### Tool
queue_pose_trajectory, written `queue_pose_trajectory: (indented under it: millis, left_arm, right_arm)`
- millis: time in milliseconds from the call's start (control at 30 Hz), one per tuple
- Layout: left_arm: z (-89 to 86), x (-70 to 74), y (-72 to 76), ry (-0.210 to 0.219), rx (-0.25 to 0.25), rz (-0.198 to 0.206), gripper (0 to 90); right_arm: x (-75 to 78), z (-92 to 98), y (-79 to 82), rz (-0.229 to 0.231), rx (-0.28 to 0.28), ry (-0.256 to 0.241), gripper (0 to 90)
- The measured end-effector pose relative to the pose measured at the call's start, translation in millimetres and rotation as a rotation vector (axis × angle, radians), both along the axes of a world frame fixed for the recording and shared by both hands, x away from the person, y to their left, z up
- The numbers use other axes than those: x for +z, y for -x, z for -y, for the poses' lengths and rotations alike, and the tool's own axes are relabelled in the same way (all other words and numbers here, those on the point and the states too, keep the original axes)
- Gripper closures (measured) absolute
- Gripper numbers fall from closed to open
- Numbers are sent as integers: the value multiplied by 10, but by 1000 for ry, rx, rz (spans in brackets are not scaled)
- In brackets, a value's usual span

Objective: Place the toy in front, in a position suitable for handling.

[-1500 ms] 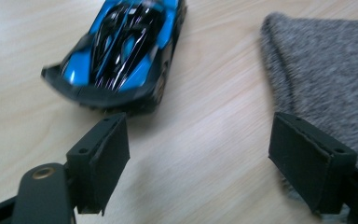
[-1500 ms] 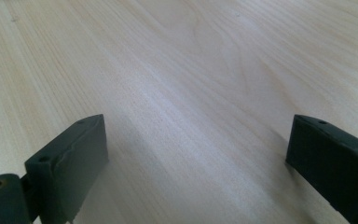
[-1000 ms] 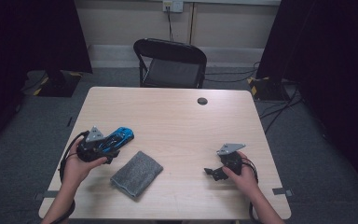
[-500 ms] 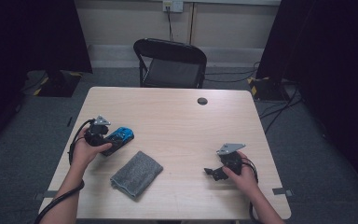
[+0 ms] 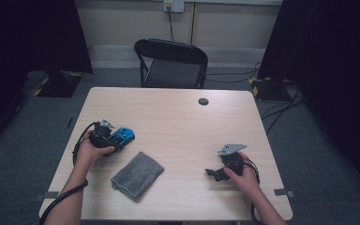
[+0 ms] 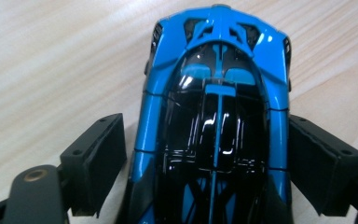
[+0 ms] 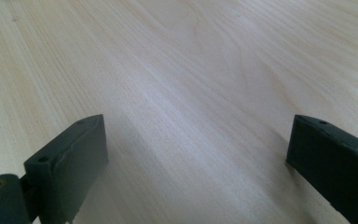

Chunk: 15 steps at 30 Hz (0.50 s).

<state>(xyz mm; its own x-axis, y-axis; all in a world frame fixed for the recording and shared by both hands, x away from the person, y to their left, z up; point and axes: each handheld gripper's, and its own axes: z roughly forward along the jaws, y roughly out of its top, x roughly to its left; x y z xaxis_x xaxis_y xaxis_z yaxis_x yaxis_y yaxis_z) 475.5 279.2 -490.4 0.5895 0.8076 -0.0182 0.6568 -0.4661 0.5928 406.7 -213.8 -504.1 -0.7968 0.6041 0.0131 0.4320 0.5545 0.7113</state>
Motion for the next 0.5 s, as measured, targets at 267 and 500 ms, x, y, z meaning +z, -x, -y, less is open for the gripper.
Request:
queue_pose_trajectory:
  millis: [267,500]
  left_arm:
    - [71,53,-36,-25,-34,-23,258]
    - [135,97,-43,-60,-33,-30,261]
  right_arm:
    - [0,0,0,0,0,0,46]
    - [0,0,0,0,0,0,46]
